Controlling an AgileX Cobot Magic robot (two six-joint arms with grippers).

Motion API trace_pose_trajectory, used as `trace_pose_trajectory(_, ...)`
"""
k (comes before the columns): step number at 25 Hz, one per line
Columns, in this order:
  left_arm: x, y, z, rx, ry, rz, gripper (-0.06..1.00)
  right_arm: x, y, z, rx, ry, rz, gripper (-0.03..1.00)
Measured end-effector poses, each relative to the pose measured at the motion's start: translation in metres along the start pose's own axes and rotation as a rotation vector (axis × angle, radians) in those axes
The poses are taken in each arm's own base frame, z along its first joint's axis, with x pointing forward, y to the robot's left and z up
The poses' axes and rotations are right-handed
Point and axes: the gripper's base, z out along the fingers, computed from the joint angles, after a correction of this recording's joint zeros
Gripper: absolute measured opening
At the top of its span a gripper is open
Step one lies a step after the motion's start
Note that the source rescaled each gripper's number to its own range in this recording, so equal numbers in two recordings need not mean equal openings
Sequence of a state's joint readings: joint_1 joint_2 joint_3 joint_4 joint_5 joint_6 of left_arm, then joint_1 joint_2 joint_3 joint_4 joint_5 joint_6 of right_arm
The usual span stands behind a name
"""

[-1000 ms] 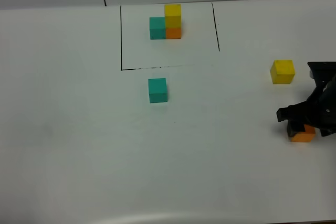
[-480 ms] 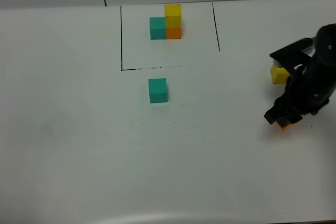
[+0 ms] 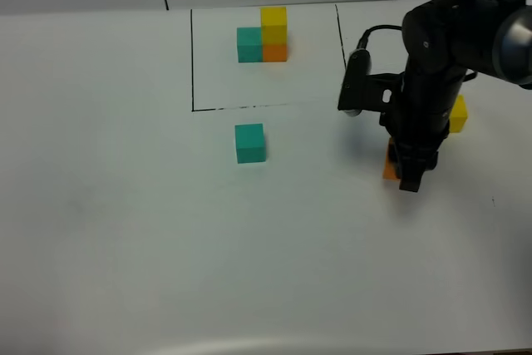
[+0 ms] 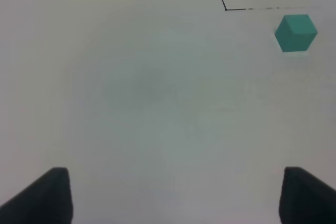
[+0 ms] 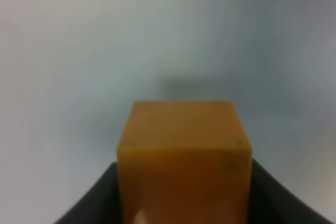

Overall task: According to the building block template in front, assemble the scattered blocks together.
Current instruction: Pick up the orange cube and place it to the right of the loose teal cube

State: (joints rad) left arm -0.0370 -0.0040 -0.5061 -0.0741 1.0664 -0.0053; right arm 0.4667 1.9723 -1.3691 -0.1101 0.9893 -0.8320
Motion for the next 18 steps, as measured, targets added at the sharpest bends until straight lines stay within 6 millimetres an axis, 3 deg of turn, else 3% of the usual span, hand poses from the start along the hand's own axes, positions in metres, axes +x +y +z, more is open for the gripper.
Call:
trace_pose_trajectory(8,0.0,0.0,0.0,0.0,0.0,0.0,0.85,-0.034,-0.007,-0.001,0.045,-0.028,-0.176,0.02)
trace_pose_trajectory(18,0.0,0.0,0.0,0.0,0.0,0.0,0.85,-0.072,-0.022,0.013,0.01,-0.101,-0.218,0.02)
